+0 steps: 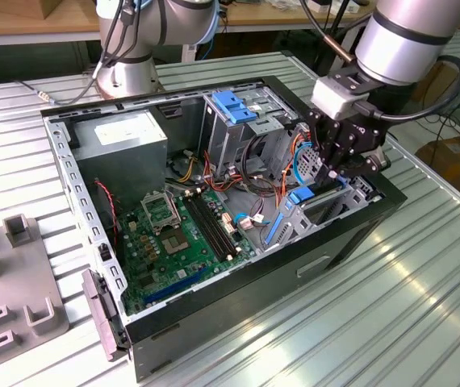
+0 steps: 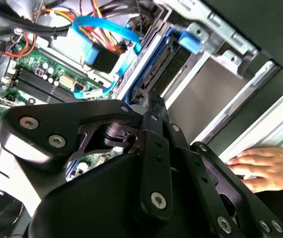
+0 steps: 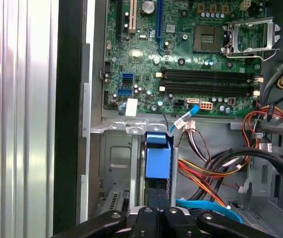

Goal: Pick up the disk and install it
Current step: 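Insert the first disk wire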

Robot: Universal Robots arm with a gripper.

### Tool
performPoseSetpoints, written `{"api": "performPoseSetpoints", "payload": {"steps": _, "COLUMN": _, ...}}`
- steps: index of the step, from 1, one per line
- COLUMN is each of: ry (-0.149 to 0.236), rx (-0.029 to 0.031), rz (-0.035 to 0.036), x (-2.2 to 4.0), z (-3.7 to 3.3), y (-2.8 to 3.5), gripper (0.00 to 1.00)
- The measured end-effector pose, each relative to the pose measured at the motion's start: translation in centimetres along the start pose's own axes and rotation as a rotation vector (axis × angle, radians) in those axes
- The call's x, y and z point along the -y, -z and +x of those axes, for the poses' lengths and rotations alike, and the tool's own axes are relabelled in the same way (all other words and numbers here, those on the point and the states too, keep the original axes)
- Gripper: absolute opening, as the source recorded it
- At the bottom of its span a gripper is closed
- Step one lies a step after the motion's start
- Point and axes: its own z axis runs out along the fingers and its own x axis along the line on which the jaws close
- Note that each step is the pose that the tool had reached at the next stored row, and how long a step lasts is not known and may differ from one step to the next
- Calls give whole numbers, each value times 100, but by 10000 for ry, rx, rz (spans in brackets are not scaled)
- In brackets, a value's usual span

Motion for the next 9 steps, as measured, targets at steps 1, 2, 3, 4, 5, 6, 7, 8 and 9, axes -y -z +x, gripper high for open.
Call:
{"api": "performPoseSetpoints", "payload": {"steps": 1, "ry": 0, "rx": -1, "rz": 8, "x": 37, "z": 2, "y": -1, "gripper": 11}}
{"api": "performPoseSetpoints", "payload": {"steps": 2, "ry": 0, "rx": -3, "rz": 13, "x": 60, "z": 2, "y": -1, "gripper": 11}}
{"api": "performPoseSetpoints", "payload": {"steps": 3, "ry": 0, "rx": -3, "rz": 16, "x": 79, "z": 3, "y": -2, "gripper": 11}}
{"api": "performPoseSetpoints", "payload": {"steps": 4, "ry": 0, "rx": -5, "rz": 19, "x": 99, "z": 4, "y": -2, "gripper": 11}}
{"api": "performPoseSetpoints", "payload": {"steps": 5, "ry": -1, "rx": -8, "rz": 21, "x": 123, "z": 5, "y": -3, "gripper": 11}}
{"api": "performPoseSetpoints", "payload": {"steps": 6, "ry": 0, "rx": -10, "rz": 22, "x": 144, "z": 6, "y": -4, "gripper": 11}}
{"api": "performPoseSetpoints", "payload": {"steps": 7, "ry": 0, "rx": -13, "rz": 23, "x": 168, "z": 6, "y": -6, "gripper": 11}}
{"api": "performPoseSetpoints", "payload": {"steps": 8, "ry": 0, "rx": -18, "rz": 24, "x": 191, "z": 7, "y": -6, "gripper": 11}}
{"api": "performPoseSetpoints", "payload": {"steps": 9, "ry": 0, "rx": -23, "rz": 24, "x": 215, "z": 8, "y": -7, "gripper": 11}}
